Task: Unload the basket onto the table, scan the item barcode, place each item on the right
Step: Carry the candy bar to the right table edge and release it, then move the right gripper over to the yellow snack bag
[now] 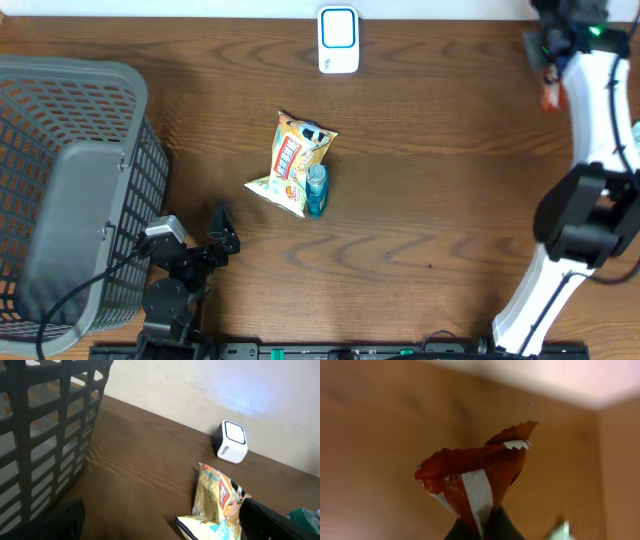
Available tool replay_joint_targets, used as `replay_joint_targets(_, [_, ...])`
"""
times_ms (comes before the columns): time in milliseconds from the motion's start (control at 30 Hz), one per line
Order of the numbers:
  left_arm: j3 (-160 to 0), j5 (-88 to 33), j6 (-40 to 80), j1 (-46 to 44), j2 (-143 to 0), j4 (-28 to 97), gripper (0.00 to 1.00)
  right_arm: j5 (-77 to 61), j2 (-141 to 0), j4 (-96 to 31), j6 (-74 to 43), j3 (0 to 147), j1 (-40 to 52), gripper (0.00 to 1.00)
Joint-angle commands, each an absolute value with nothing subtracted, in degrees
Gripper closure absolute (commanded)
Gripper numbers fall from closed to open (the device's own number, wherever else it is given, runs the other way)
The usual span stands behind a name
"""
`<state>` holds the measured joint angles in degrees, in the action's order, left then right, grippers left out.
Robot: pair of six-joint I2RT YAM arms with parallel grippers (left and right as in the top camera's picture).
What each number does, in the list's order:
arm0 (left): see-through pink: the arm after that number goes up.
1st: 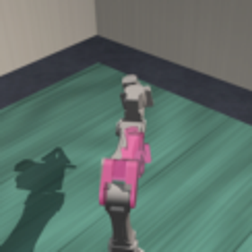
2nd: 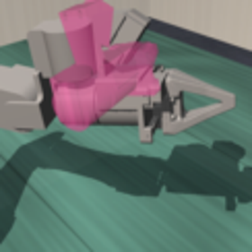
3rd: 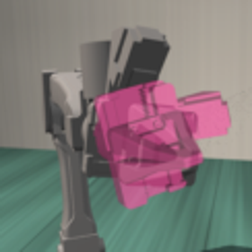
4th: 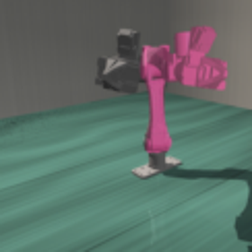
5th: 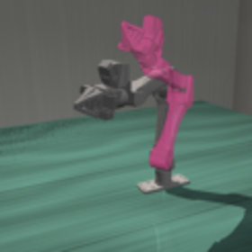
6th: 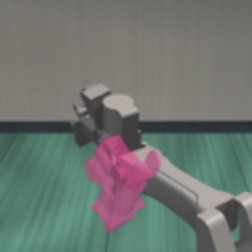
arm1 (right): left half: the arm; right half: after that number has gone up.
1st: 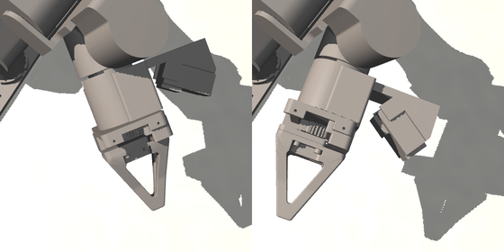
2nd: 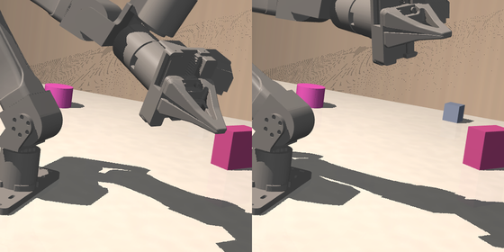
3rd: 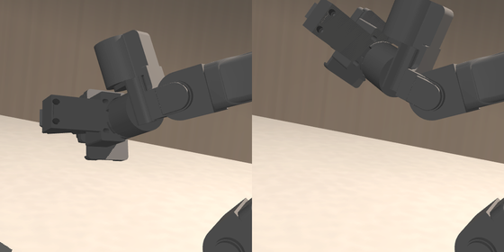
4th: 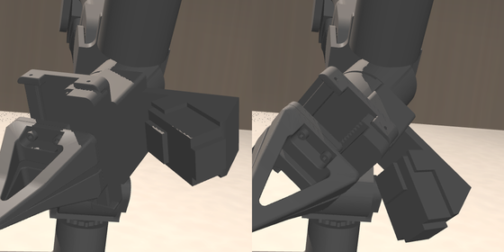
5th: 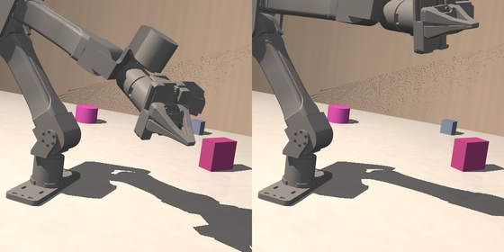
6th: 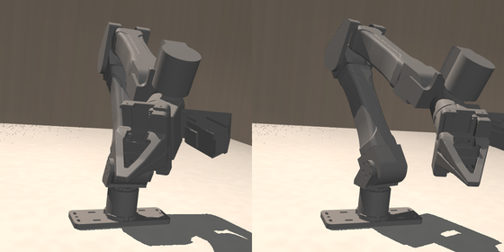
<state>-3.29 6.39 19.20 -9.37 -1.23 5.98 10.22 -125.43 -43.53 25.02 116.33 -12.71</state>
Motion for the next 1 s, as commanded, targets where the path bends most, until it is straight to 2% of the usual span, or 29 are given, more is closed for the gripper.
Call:
replay_joint_targets(0, [-1.96, 7.11, 18.52, -9.13, -1.04, 7.18, 0.02, 13.41, -130.80, -45.98, 27.05, 114.72, -18.98, 0.99])
replay_joint_targets(200, [-1.98, 7.11, 18.50, -9.13, -1.04, 7.18, 0.02, 13.41, -133.05, -46.41, 19.66, 114.72, -26.79, 0.98])
replay_joint_targets(267, [-1.96, 7.11, 18.50, -9.13, -1.04, 7.18, 0.02, 13.37, -132.38, -46.00, 16.51, 114.74, -28.73, 0.92])
replay_joint_targets(300, [-1.98, 7.11, 18.50, -9.13, -1.04, 7.18, 0.02, 12.71, -131.72, -45.95, 14.22, 114.74, -29.82, 0.85])
replay_joint_targets(333, [-1.98, 7.11, 18.52, -9.13, -1.04, 7.18, 0.02, 11.53, -131.22, -45.93, 13.13, 114.74, -30.48, 0.73])
replay_joint_targets(367, [-1.98, 7.11, 18.50, -9.13, -1.04, 7.18, 0.02, 9.26, -130.45, -45.95, 12.38, 114.74, -31.22, 0.46])
replay_joint_targets(400, [-1.98, 7.11, 18.50, -9.13, -1.04, 7.18, 0.02, 6.46, -129.60, -45.98, 12.01, 114.74, -31.81, 0.11])
replay_joint_targets(433, [-1.98, 7.11, 18.50, -9.13, -1.04, 7.18, 0.02, 3.49, -128.70, -45.98, 11.77, 114.74, -32.27, 0.01])
replay_joint_targets(633, [-1.98, 7.11, 18.50, -9.13, -1.04, 7.18, 0.02, -8.86, -121.27, -46.06, 8.86, 114.74, -32.10, 0.01])
replay_joint_targets(967, [-1.96, 7.11, 18.50, -9.13, -1.04, 7.18, 0.02, -9.82, -106.87, -47.48, 3.22, 114.74, -25.36, 0.01])
